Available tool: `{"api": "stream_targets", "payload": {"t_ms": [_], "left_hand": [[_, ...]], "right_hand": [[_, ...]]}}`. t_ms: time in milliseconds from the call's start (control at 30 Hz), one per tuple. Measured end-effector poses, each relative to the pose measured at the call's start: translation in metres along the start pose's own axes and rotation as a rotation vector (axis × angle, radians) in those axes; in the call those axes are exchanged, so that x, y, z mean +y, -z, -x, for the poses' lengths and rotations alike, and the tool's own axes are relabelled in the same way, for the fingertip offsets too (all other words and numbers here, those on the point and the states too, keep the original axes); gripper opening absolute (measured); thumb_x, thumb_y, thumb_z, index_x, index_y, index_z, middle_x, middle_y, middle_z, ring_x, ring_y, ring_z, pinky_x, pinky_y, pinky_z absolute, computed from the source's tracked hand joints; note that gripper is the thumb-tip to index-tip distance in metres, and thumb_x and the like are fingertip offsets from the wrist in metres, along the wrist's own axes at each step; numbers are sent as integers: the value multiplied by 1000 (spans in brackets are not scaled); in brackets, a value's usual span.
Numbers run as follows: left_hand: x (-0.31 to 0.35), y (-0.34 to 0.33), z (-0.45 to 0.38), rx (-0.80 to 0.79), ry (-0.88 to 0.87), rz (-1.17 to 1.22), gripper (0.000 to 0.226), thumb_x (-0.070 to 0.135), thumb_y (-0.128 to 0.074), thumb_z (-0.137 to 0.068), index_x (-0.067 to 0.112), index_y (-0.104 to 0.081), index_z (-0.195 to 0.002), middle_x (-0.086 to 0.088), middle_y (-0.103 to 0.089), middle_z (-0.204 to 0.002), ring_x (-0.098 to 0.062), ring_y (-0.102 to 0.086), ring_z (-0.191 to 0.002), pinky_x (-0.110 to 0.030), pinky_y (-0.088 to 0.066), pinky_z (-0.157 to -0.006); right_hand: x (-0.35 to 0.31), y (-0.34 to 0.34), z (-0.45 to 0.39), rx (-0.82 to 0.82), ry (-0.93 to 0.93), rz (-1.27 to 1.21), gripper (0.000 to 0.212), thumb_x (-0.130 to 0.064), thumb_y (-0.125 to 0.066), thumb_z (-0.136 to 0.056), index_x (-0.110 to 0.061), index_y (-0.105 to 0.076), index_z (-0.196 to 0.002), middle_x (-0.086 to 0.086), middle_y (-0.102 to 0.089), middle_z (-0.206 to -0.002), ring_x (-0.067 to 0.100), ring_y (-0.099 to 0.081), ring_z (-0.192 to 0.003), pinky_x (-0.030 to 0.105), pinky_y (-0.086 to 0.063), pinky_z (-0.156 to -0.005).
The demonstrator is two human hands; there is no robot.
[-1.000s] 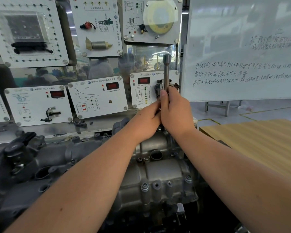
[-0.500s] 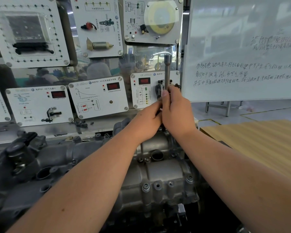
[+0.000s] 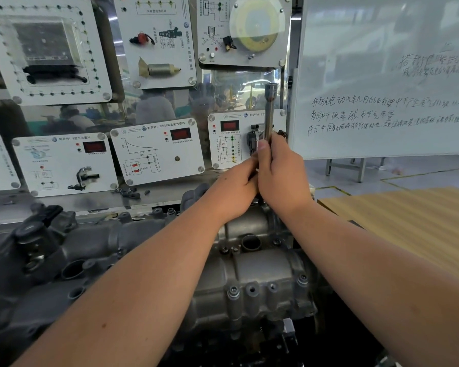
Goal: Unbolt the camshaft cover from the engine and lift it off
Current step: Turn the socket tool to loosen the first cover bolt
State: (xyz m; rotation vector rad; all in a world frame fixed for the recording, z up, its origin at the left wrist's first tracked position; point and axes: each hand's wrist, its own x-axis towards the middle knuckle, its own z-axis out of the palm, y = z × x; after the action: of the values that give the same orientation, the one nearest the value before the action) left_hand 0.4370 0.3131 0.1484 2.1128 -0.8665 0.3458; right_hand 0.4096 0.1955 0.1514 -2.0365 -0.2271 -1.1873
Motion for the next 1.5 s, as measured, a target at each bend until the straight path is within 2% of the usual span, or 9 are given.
{"api": "stream_targets", "payload": {"t_ms": [200, 333, 467, 667, 900, 1000, 1133, 1333, 1500], "left_hand": [[-1, 0, -2, 21, 9, -46, 34, 25, -48, -106, 37, -52, -138, 27, -61, -102, 8, -58, -87, -3, -41, -67], [-2, -1, -2, 18, 13, -22, 38, 25, -48, -106, 34, -51, -143, 23, -61, -107, 23, -54, -85, 3, -39, -69], [-2, -1, -1, -8, -8, -3, 42, 30, -46, -108, 37, -46, -149, 24, -59, -118, 25, -46, -88, 13, -26, -70], [-2, 0, -3, 9, 7, -43, 35, 25, -48, -106, 30, -53, -140, 29, -57, -94, 29, -52, -76, 2, -39, -63], [-2, 0, -1, -1, 0, -5, 40, 33, -44, -109, 37, -46, -149, 27, -59, -111, 27, -52, -87, 6, -36, -69], [-2, 1, -1, 1, 1, -9, 37, 32, -46, -109, 34, -50, -145, 26, -61, -109, 23, -55, -87, 4, -40, -68], [0, 0, -2, 16, 0, -28, 37, 25, -48, -107, 34, -50, -142, 26, -61, -99, 24, -56, -85, 1, -42, -67], [1, 0, 0, 0, 7, 0, 42, 26, -47, -108, 35, -46, -149, 27, -63, -109, 21, -58, -89, -1, -43, -74], [3, 2, 1, -15, 23, 13, 40, 28, -47, -109, 34, -48, -148, 17, -65, -117, 4, -62, -95, -14, -44, -73]], "right_hand": [[-3, 3, 0, -37, -37, -18, 36, -42, -45, -105, -17, -48, -130, 4, -71, -92, 27, -68, -85, 44, -54, -73], [-4, 3, 1, -39, 15, 24, 21, -36, -40, -107, -17, -48, -102, 1, -60, -73, 29, -61, -71, 50, -52, -65], [0, -1, 0, -13, 13, 45, 24, -31, -36, -108, -19, -39, -88, -7, -46, -62, 17, -47, -57, 41, -41, -57], [-3, 2, 1, -45, -10, -1, 38, -42, -46, -104, -15, -48, -131, 2, -70, -92, 27, -67, -86, 43, -54, -73], [2, -2, -1, -19, -8, 46, 26, -31, -36, -109, -19, -41, -85, -7, -47, -63, 11, -48, -58, 34, -34, -56], [3, -1, -2, -20, -17, 36, 25, -32, -36, -108, -18, -45, -89, -8, -48, -64, 14, -49, -58, 35, -35, -58], [-1, 1, 0, -44, -19, -10, 34, -41, -44, -105, -16, -48, -129, 1, -69, -88, 24, -67, -81, 39, -52, -69], [2, -1, -1, -9, 9, 2, 24, -33, -40, -108, -20, -42, -88, -6, -49, -64, 14, -51, -59, 36, -38, -56], [2, -1, -1, -29, -7, -11, 20, -34, -39, -108, -17, -49, -104, -4, -57, -72, 18, -54, -64, 36, -41, -61]]}}
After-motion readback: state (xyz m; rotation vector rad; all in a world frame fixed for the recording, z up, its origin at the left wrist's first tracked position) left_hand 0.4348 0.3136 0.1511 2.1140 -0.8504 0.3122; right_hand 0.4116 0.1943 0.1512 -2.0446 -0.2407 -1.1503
